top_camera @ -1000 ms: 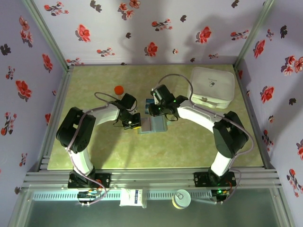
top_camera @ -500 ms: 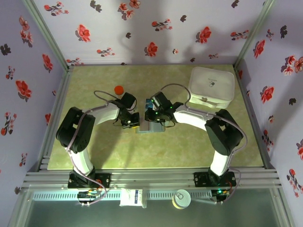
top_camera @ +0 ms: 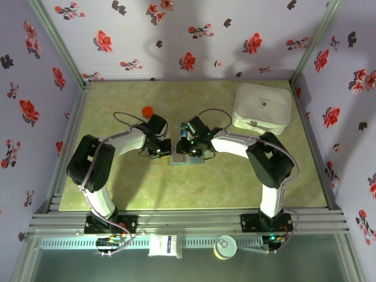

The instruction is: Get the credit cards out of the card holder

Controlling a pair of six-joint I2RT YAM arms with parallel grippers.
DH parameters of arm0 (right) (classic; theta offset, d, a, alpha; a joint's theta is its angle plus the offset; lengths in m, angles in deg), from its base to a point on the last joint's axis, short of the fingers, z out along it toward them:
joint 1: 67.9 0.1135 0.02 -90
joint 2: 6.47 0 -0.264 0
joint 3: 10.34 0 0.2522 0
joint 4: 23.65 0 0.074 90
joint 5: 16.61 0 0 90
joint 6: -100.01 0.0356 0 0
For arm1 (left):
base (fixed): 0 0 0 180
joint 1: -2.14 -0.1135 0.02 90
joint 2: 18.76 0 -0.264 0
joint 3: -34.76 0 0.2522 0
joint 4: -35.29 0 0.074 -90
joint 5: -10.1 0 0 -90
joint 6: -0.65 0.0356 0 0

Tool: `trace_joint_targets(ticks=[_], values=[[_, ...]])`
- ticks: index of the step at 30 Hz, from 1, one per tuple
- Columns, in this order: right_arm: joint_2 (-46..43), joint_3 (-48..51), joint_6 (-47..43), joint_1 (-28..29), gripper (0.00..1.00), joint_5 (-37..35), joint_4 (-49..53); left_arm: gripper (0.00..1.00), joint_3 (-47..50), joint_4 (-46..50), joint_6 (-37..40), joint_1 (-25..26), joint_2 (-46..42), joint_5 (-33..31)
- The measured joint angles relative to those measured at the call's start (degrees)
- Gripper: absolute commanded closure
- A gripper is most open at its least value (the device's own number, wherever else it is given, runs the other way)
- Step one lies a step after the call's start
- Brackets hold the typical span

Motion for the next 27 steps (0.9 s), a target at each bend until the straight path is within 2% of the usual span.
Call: trace_joint_targets(ticks=[27], values=[[3.19, -1.36, -0.15, 0.0, 0.75, -0.22, 2.29, 0.98, 0.09, 0.0, 0.24, -0.46, 1.66, 0.68]])
